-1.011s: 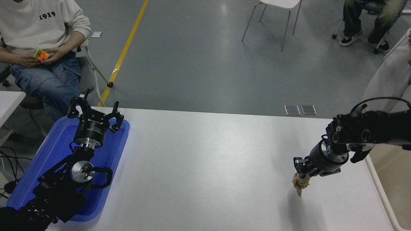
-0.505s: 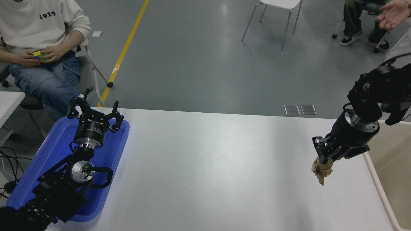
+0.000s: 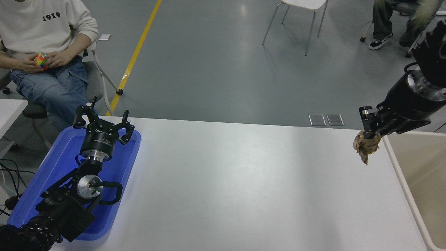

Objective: Pick up paper ball place in dustbin

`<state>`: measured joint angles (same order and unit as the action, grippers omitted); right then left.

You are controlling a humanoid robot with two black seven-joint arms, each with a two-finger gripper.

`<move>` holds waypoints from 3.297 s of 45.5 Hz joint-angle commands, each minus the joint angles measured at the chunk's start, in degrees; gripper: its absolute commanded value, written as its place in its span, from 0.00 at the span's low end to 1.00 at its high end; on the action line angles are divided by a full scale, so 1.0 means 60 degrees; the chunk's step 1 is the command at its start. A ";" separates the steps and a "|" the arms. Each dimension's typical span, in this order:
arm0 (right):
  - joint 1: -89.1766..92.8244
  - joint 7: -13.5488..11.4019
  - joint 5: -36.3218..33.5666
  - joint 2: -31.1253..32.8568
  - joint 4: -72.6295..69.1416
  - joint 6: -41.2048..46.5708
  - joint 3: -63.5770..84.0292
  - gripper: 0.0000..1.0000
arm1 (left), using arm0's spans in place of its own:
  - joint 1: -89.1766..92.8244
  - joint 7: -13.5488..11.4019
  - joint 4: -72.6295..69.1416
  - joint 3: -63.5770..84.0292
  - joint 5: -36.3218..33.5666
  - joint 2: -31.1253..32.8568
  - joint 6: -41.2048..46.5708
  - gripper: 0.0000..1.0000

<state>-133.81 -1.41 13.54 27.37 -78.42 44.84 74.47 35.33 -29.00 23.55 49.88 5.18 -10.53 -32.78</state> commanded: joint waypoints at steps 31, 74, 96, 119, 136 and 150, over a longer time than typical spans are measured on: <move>-0.1693 0.0015 -0.0191 0.0053 -0.0054 0.0027 0.0831 0.00 | 0.0000 0.0000 0.0000 0.0007 0.0001 -0.0003 0.0000 1.00; -0.1678 -0.0043 0.1405 0.3201 0.0370 0.0027 0.3160 0.00 | -0.0014 0.0000 0.0000 0.0007 0.0001 -0.0003 0.0000 1.00; -0.1517 -0.0043 0.3705 0.5838 0.1820 0.0027 0.3732 0.00 | -0.0014 0.0000 -0.0014 0.0007 0.0001 -0.0003 0.0000 1.00; 0.4822 -0.0043 0.3867 0.6191 0.4675 0.0027 -0.1495 0.00 | -0.0014 0.0000 -0.0014 0.0007 0.0001 -0.0003 0.0015 1.00; 0.8896 -0.0043 0.3823 0.4830 0.7444 0.0027 -0.4398 0.00 | -0.0014 0.0000 -0.0014 0.0007 0.0001 -0.0003 0.0015 1.00; 1.0946 -0.0043 0.3589 0.3365 0.9129 0.0027 -0.5189 0.00 | -0.0014 0.0000 -0.0014 0.0007 0.0001 0.0012 0.0000 1.00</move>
<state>-77.98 -1.66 36.17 53.37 -31.00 45.00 47.78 35.24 -29.00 23.47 49.92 5.18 -10.53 -32.71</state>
